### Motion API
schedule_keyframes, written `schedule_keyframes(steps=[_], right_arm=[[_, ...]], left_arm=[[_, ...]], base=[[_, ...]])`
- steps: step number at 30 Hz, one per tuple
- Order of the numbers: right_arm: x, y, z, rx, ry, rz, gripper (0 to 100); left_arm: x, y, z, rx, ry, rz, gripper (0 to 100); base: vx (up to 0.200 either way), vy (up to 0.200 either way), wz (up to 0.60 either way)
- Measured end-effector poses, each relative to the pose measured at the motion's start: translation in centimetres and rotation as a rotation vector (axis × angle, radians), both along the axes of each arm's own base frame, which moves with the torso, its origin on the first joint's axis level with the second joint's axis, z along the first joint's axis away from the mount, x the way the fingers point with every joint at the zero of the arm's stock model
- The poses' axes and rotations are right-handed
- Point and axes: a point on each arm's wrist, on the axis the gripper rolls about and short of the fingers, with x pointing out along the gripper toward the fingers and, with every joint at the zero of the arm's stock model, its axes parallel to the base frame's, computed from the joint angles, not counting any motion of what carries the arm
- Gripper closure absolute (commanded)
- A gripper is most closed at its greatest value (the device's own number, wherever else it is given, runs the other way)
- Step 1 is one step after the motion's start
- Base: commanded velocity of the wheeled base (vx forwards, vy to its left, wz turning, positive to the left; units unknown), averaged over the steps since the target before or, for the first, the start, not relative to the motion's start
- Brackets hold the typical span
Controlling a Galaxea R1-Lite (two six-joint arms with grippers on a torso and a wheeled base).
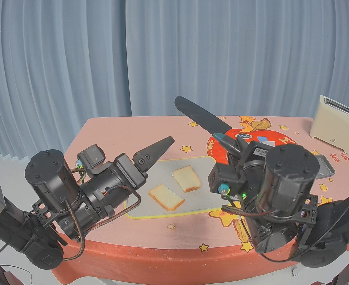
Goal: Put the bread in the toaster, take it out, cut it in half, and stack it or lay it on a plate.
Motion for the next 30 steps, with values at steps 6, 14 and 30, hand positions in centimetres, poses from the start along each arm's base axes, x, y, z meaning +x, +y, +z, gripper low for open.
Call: schedule_keyframes(steps=[6,14,30], right_arm=[[0.8,0.1,0.6,0.047,0.084,0.047,100],[2.1,-0.1,1.4,0.165,0.228,0.076,100],[3.4,-1.3,3.8,0.611,0.467,0.076,100]], left_arm=[[-0.2,-0.2,0.0,0.001,0.002,-0.008,0],[-0.6,-0.5,0.0,0.000,0.002,-0.028,0],[-1.0,-0.4,0.1,0.026,-0.022,-0.036,0]], base=[[0.000,0.000,0.00],[0.000,0.000,0.00],[0.000,0.000,0.00]])
